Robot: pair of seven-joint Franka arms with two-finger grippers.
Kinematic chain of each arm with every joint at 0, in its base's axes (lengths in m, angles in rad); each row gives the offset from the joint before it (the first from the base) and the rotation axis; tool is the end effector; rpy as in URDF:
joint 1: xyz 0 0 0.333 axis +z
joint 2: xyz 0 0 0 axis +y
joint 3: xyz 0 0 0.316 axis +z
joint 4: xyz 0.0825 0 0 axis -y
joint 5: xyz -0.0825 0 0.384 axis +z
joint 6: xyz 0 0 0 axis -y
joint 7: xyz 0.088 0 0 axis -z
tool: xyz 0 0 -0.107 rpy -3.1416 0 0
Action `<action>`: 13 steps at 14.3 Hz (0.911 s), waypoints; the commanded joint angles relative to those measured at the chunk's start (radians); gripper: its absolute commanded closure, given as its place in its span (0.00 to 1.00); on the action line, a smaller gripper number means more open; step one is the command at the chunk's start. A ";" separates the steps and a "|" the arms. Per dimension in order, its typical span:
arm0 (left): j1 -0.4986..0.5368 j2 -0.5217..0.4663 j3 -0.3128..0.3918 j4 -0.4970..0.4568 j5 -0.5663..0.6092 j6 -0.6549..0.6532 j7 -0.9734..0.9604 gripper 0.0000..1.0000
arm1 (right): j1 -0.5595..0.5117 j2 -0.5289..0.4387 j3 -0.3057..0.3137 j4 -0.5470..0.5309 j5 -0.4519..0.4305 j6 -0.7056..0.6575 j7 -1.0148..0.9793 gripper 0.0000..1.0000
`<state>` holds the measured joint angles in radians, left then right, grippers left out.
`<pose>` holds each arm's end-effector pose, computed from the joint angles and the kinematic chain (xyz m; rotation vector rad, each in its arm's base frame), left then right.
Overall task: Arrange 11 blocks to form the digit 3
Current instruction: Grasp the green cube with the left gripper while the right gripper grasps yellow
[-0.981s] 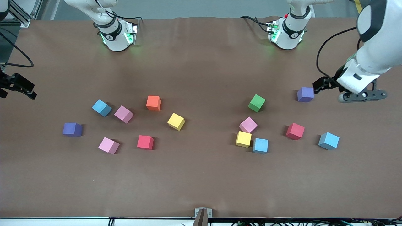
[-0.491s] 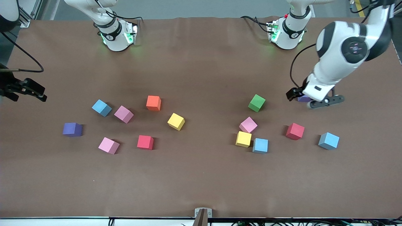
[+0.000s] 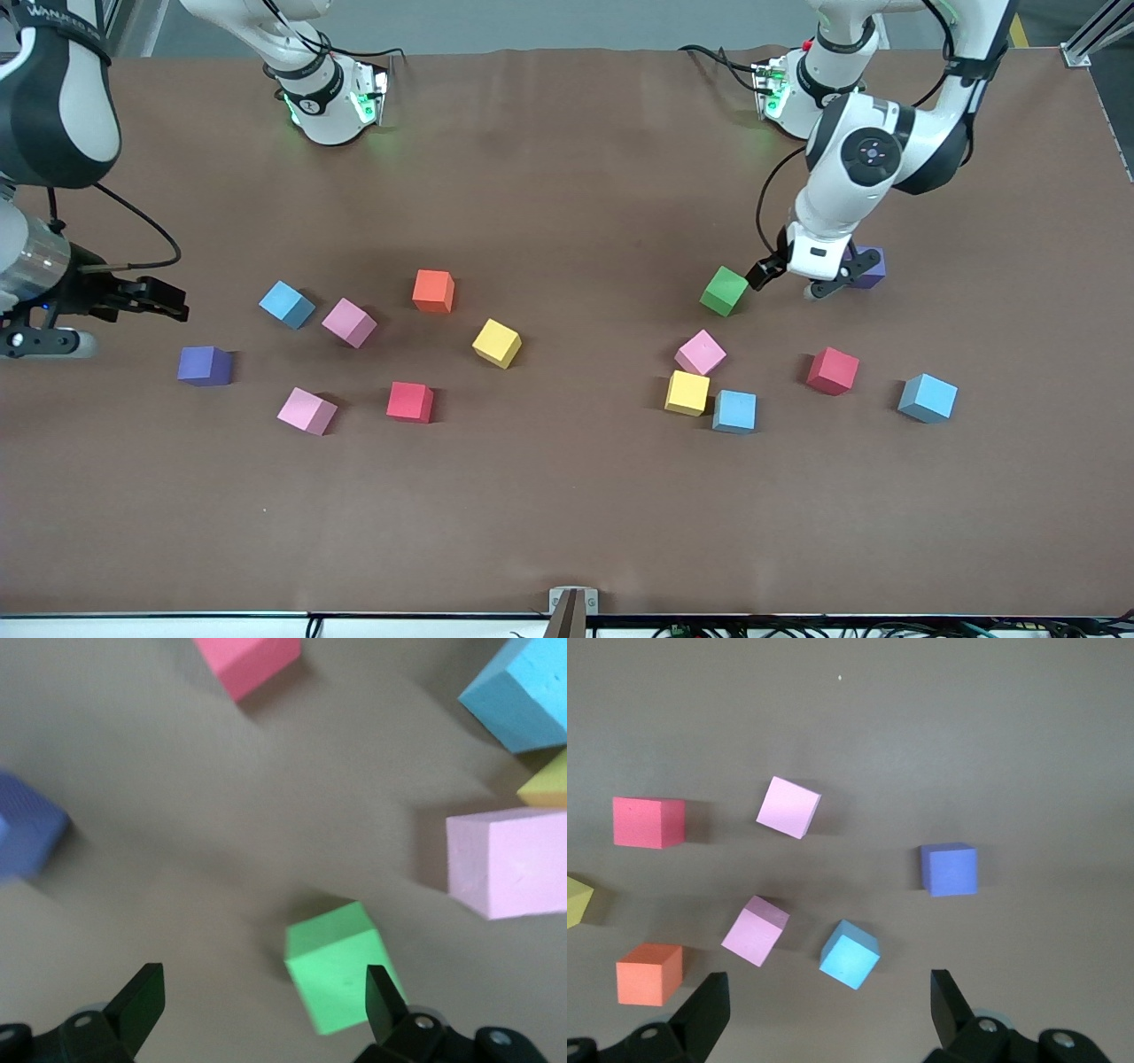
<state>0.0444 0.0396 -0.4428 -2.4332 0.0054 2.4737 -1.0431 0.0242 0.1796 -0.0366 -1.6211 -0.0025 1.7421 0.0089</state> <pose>0.4477 -0.1891 0.2903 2.9690 0.9852 -0.0085 0.6118 -0.0063 0.5101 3.1312 -0.0319 -0.0916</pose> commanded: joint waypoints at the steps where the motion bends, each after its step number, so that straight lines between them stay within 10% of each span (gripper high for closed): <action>1: 0.000 0.071 -0.034 0.008 0.001 0.088 -0.191 0.00 | 0.086 0.064 -0.003 0.006 0.048 0.042 0.155 0.00; 13: -0.018 0.229 -0.034 0.040 0.025 0.154 -0.330 0.00 | 0.489 0.366 -0.003 0.020 0.068 0.364 0.885 0.00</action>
<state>0.0265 0.2265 -0.4760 -2.4229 0.0078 2.6201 -1.3546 0.4707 0.4921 -0.0287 -1.6190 0.0578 2.0626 0.7865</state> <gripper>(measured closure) 0.000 0.000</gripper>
